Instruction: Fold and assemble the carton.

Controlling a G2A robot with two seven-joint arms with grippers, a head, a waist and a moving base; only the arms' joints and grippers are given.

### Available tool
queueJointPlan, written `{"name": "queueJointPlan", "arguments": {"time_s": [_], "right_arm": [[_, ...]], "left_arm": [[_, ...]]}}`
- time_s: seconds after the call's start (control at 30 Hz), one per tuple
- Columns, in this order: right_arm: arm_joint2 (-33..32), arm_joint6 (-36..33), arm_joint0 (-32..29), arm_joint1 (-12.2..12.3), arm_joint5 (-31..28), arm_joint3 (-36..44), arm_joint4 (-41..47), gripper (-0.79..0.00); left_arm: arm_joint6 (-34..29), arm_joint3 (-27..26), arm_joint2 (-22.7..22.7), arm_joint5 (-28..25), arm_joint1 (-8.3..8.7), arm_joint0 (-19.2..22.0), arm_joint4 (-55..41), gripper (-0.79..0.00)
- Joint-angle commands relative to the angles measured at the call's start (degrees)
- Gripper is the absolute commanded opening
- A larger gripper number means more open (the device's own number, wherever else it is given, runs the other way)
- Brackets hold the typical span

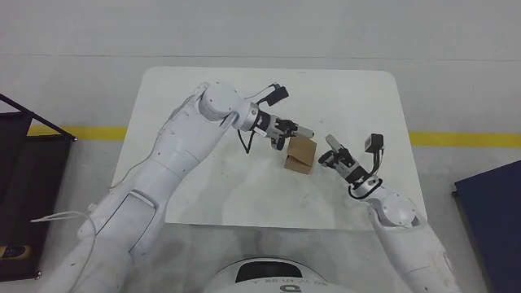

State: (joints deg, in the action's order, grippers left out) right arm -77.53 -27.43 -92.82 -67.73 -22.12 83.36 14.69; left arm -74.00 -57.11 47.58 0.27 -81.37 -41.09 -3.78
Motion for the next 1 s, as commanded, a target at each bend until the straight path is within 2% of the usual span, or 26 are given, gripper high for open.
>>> {"name": "queueJointPlan", "arguments": {"time_s": [0.0, 0.13, 0.3, 0.6, 0.83, 0.97], "right_arm": [[-0.12, 0.0, -0.15, 0.02, 0.0, 0.14, 0.06, 0.0], [-0.32, 0.0, -0.43, 0.05, 0.0, 0.34, 0.15, 0.0], [-0.5, 0.23, -0.75, 0.06, 0.08, 0.68, 0.22, 0.0], [-0.52, 0.05, -0.54, 0.05, 0.38, 0.68, 0.44, 0.0], [-0.67, 0.0, -0.28, 0.04, 0.23, 0.37, 0.67, 0.0], [-0.76, -0.22, -0.21, 0.04, 0.16, 0.11, 1.02, 0.0]], "left_arm": [[0.41, 0.33, -0.61, 0.22, -0.14, -0.16, 0.06, -0.071], [1.59, 1.29, -2.06, 0.85, -0.67, 0.21, 0.22, 0.0], [1.51, 1.3, -2.0, 0.87, -0.82, 1.48, -0.54, -0.003], [1.12, 0.5, -1.69, 1.17, -0.52, 2.65, -0.08, -0.065], [1.74, 4.46, -5.82, 0.62, -2.36, 3.56, -1.01, -0.219], [2.37, 7.51, -7.41, -0.34, -3.49, 4.63, -1.96, -0.228]]}}
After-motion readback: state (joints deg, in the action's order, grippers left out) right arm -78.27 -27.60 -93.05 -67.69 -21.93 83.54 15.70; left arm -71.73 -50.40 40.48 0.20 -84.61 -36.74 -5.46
